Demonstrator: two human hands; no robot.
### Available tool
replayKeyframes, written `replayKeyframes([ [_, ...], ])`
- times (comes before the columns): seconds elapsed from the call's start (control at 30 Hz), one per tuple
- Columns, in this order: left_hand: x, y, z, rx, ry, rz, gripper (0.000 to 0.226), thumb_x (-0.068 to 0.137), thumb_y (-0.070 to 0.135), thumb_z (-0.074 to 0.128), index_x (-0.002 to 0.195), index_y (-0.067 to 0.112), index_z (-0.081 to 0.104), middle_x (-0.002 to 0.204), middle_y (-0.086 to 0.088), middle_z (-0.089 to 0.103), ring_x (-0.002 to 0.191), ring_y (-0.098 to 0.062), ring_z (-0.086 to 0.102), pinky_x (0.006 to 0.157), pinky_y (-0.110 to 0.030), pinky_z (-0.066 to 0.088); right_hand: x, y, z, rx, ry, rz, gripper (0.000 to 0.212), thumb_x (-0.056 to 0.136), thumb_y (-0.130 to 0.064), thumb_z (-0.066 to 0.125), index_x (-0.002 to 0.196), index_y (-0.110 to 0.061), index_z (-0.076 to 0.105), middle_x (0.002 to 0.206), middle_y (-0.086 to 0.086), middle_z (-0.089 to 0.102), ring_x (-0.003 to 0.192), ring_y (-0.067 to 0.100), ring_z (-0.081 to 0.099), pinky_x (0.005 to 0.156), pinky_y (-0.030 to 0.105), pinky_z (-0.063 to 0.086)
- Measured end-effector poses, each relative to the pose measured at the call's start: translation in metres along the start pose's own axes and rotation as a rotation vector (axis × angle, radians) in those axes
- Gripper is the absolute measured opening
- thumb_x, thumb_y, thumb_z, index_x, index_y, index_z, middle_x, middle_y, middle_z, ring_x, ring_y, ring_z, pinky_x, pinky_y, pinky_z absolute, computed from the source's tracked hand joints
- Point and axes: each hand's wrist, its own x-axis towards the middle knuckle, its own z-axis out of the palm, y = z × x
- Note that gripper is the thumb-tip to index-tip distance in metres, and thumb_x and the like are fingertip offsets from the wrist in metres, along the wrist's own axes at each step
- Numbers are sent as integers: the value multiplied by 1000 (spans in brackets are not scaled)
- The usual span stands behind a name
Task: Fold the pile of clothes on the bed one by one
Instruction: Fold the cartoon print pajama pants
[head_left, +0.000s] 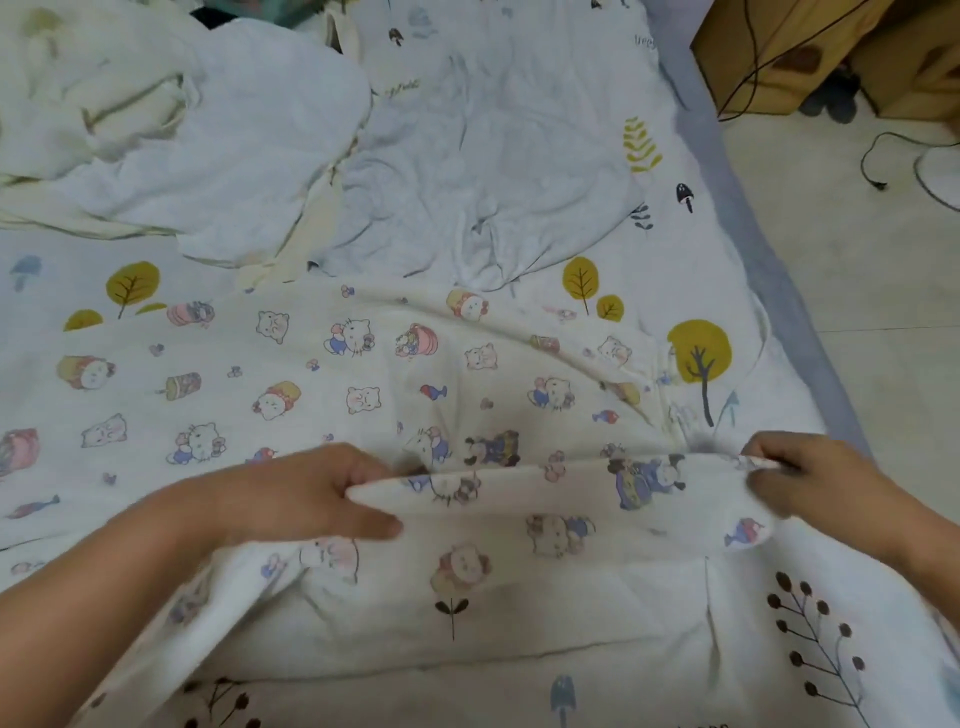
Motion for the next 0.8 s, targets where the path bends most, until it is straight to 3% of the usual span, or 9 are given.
replayKeyframes([
  [0.07,4,1,-22,68,245,18,14,86,31,63,77,20,67,71,-9,62,65,-20,55,68,-41,47,7,0,-8,244,98,-32,22,83,2,60,67,-12,60,59,-1,55,50,6,46,50,17,36],
  [0.2,23,9,-70,85,498,28,18,83,34,64,71,21,67,52,1,47,49,-14,41,53,-27,34,46,-6,-4,387,352,-37,14,86,-9,64,72,-8,60,68,4,58,53,2,49,50,7,36],
  [0.27,37,15,-89,119,738,73,16,80,35,68,67,24,67,42,5,47,37,-12,40,40,-19,35,68,-13,2,445,496,8,8,84,-16,67,85,-11,61,75,5,58,58,2,52,56,8,40],
  [0.33,57,13,-103,213,941,48,19,77,37,71,68,23,61,45,9,53,42,-11,50,40,-21,38,92,-20,11,475,516,128,33,83,-29,68,110,-13,57,90,7,59,79,19,58,77,23,47],
  [0.43,82,-6,-106,469,747,-248,30,79,45,68,87,22,50,74,10,58,74,-19,56,57,-25,37,113,-27,34,388,291,295,48,83,-42,64,116,-9,53,101,11,60,93,29,58,82,32,44],
  [0.53,88,-28,-104,639,487,-396,15,85,23,58,75,17,50,83,-2,59,80,-22,51,63,-28,35,120,-26,46,307,223,320,24,82,-27,67,78,-6,56,85,16,62,78,27,55,69,30,39],
  [0.6,84,-33,-108,614,613,-331,17,86,12,49,71,19,54,83,0,60,85,-25,55,65,-28,35,123,-23,44,247,355,308,26,83,-22,66,67,-10,50,77,14,58,75,27,52,66,30,35],
  [0.73,86,-28,-125,539,1264,-122,15,87,6,48,90,6,62,90,-20,66,85,-38,58,66,-35,35,124,-28,40,377,644,196,27,86,-29,62,78,-11,45,67,2,49,66,25,48,55,31,31],
  [0.8,96,-27,-134,600,1257,-159,19,89,12,49,102,2,60,97,-25,61,89,-42,56,69,-39,40,128,-32,46,425,547,255,34,87,-38,61,98,-8,48,85,7,59,83,31,56,66,32,40],
])
